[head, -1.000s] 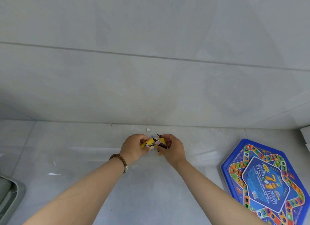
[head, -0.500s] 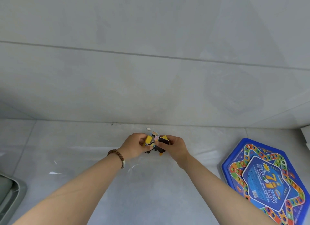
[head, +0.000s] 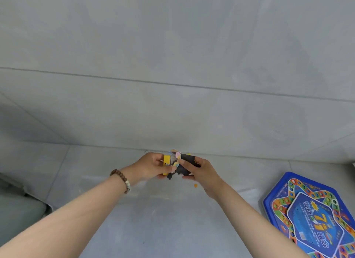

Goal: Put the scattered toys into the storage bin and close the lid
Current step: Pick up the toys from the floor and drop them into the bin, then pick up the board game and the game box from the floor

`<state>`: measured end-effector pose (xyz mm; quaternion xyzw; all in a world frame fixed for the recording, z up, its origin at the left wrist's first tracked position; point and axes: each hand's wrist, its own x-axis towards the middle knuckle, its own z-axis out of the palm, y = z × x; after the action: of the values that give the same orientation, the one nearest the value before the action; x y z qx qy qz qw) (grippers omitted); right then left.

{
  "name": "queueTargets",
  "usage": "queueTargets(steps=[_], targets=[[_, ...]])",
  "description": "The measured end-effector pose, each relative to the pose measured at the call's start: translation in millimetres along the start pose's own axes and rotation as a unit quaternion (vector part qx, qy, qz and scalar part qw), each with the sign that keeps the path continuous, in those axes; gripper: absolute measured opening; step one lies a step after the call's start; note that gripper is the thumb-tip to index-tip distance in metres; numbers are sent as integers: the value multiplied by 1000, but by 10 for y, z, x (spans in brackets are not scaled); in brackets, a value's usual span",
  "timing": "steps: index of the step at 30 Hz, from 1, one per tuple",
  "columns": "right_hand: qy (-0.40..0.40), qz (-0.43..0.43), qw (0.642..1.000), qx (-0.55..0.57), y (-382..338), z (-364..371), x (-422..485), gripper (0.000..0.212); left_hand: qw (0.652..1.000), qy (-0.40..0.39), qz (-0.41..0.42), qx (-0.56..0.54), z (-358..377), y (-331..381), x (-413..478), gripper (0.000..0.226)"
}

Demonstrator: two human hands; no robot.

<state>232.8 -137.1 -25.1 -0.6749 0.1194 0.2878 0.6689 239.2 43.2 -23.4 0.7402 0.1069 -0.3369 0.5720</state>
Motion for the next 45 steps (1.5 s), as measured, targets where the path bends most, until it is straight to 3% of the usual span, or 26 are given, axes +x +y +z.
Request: queueTargets(steps=[13,18,21,23,25,27,34,39,45], targets=[[-160,-62,983,-61,-996,2423,-1642,28,982,173,44,-63,-1245,-52,-3337,18],[-198,5,979,-43,-1023,3545,-2084,53,954,268,38,-127,-1730,-598,-4288,26],[-225,36,974,0,-1003,4130,-2178,39,925,327,36,-191,-2055,-968,-4618,24],[-231,39,972,-8,-972,4393,-2207,35,907,358,8,-222,-2215,-1200,-4788,45],[-204,29,976,-69,-920,4500,-2237,45,900,400,-84,-150,-2291,-1448,-4929,78],[-180,21,976,-124,-874,4453,-2254,51,885,440,-130,-82,-2299,-1638,-5031,87],[-124,-65,963,-230,-1231,3442,-2405,44,892,425,-87,130,-1940,-1261,-4893,77],[-18,-70,965,-253,-1472,1885,-2581,46,873,420,35,246,-1297,-294,-4292,69],[175,-28,960,-217,-1050,-421,-2990,58,892,305,117,313,-34,584,-3121,67]])
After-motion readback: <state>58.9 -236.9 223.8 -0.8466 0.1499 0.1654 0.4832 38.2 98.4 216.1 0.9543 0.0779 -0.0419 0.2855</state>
